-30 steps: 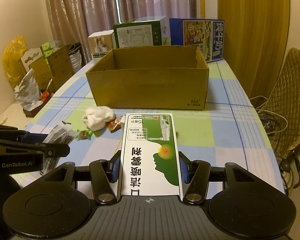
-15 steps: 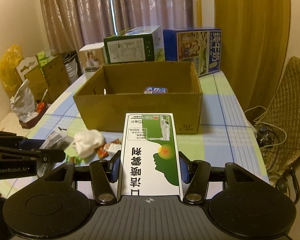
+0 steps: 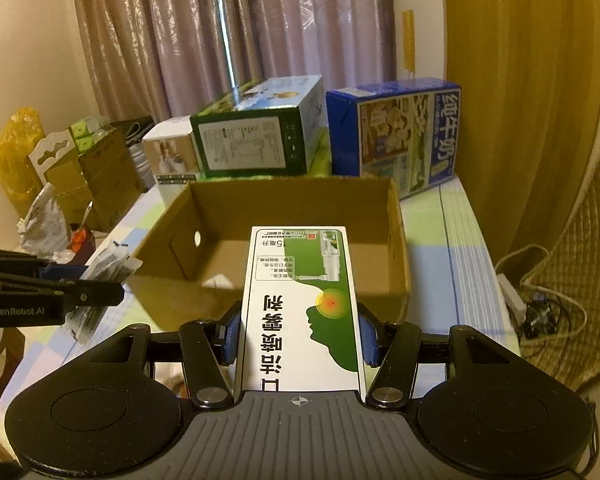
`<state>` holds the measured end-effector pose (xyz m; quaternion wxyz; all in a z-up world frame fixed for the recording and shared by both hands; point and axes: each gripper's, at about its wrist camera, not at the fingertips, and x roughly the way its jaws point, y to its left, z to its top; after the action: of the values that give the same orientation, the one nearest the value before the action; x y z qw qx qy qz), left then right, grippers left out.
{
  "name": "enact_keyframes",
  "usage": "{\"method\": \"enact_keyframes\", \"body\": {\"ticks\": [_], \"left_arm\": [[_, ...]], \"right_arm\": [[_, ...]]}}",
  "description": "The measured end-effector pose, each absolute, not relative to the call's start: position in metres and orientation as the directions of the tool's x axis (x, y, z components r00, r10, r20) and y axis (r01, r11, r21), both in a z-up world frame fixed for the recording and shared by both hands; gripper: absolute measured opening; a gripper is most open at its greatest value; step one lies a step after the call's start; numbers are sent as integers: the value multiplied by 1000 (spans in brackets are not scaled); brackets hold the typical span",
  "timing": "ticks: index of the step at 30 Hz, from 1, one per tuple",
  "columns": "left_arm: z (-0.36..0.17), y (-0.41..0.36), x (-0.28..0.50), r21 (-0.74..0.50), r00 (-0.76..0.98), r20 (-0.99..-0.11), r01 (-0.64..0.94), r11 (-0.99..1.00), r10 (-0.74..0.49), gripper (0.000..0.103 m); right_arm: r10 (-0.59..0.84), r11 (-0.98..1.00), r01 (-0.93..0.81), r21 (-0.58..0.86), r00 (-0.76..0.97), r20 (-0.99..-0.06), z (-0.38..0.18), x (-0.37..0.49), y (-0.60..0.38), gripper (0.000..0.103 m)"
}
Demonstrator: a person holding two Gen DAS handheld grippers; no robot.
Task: Organize objects
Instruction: 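Carry the medicine box and clear snack packet into the cardboard box and open both grippers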
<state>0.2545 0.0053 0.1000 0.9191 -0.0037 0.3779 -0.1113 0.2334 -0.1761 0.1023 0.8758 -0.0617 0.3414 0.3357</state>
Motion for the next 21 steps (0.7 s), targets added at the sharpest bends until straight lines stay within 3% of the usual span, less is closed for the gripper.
{"method": "enact_keyframes", "body": {"ticks": [21], "left_arm": [[81, 1, 384, -73, 627, -751, 236, 969, -209, 31]], "right_arm": [[500, 757, -647, 93, 482, -719, 84, 347, -103, 53]]}}
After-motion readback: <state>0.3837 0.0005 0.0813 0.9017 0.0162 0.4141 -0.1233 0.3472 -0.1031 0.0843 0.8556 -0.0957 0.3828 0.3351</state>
